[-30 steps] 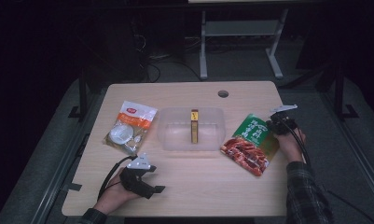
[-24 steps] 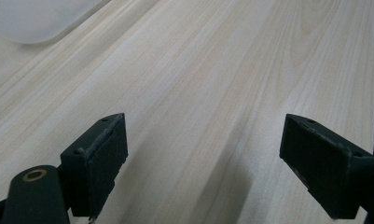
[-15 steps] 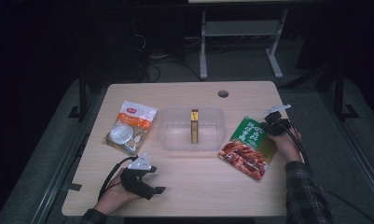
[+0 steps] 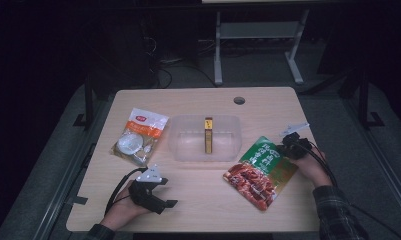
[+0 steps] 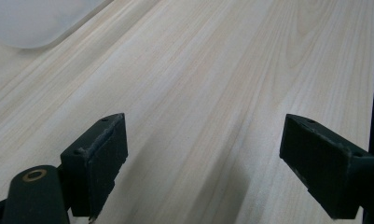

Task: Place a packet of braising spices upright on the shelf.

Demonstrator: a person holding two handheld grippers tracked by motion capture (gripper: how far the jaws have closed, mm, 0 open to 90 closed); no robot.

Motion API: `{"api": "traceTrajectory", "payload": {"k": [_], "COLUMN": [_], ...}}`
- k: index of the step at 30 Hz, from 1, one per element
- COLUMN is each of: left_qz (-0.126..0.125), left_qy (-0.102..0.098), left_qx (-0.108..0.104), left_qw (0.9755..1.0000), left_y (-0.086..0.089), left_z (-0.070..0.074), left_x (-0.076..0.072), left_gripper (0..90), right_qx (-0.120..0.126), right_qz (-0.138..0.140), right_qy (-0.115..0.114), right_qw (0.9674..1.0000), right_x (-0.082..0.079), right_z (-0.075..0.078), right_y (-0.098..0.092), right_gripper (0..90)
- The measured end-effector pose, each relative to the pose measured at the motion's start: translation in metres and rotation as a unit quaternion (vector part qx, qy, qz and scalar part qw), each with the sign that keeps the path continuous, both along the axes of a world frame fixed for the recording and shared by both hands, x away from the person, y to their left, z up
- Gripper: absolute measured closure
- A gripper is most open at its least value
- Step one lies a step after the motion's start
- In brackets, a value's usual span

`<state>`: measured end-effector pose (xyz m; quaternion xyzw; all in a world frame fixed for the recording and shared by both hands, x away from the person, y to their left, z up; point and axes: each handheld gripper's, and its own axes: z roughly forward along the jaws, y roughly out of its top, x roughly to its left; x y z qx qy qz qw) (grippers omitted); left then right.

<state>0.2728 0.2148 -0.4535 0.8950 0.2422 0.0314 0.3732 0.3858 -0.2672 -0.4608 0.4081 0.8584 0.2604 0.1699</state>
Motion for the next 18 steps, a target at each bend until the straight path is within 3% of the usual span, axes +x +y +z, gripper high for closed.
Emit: {"api": "traceTrajectory", "payload": {"k": [18], "left_qz": [-0.003], "left_qy": [-0.005], "left_qx": [0.007], "left_qw": [1.0], "left_y": [-0.002], "left_z": [0.002], "left_x": [0.0], "left_gripper": [14.4], "right_qx": [0.028], "right_qz": [0.066], "right_qy": [0.034], "right_qw": [0.9968], "right_x": [-0.073], "right_z": [0.003], "right_y": [0.018], "right_gripper": [90.0]}}
